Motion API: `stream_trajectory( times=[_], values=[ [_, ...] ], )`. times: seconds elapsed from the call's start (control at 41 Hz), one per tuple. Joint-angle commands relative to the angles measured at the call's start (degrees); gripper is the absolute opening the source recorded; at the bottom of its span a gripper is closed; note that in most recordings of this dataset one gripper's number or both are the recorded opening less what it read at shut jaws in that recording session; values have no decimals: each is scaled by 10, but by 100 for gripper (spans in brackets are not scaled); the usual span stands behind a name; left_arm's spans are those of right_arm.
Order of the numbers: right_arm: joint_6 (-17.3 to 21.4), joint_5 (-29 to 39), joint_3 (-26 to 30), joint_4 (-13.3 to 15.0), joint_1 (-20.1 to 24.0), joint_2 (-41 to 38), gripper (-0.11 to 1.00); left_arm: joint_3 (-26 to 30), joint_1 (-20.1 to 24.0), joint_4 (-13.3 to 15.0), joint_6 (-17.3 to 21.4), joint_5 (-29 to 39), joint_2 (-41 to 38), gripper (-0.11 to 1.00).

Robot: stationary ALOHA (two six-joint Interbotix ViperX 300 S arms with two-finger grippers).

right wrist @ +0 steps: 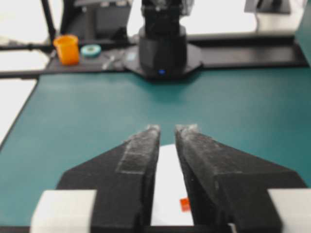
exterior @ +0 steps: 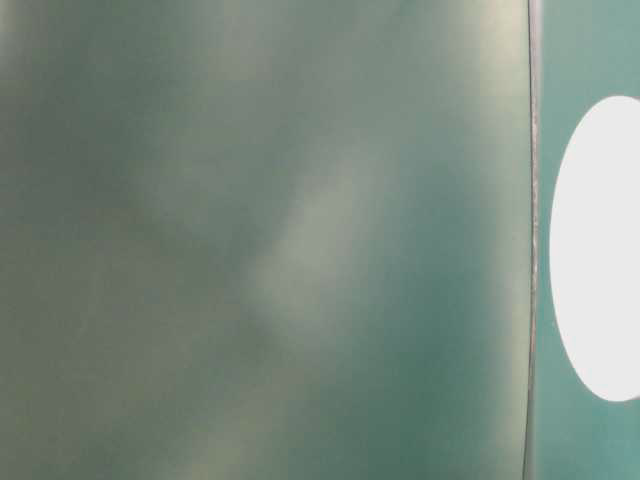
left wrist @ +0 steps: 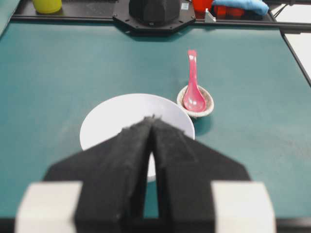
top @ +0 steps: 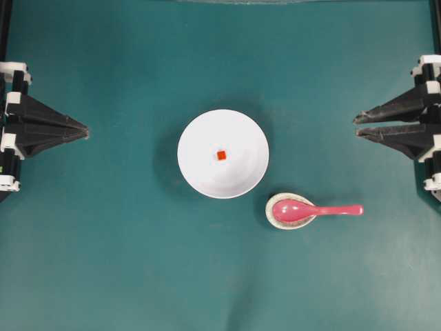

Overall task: Grip the spoon and scoop the red block from the bowl with right arm.
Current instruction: 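Move the right gripper toward the pink spoon handle, opening it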

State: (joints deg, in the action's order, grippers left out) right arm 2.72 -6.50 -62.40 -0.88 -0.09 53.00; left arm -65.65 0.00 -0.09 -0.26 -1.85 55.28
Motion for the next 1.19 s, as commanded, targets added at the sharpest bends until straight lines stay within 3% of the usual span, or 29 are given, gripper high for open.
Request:
stream_trajectory(
  times=[0.0,0.512,0.756,1.17],
  values=[
    [1,17,21,-5,0,2,35,17,1,-1,-1,3,-4,0],
    [1,71,25,-35,0,11,53,16,1,-1,-1,7,-4,0],
    [1,89,24,-39,-1,9,54,16,2,-1,-1,7,-4,0],
    [9,72,0,-71,4,-29,54,16,2,-1,-1,7,-4,0]
  ],
)
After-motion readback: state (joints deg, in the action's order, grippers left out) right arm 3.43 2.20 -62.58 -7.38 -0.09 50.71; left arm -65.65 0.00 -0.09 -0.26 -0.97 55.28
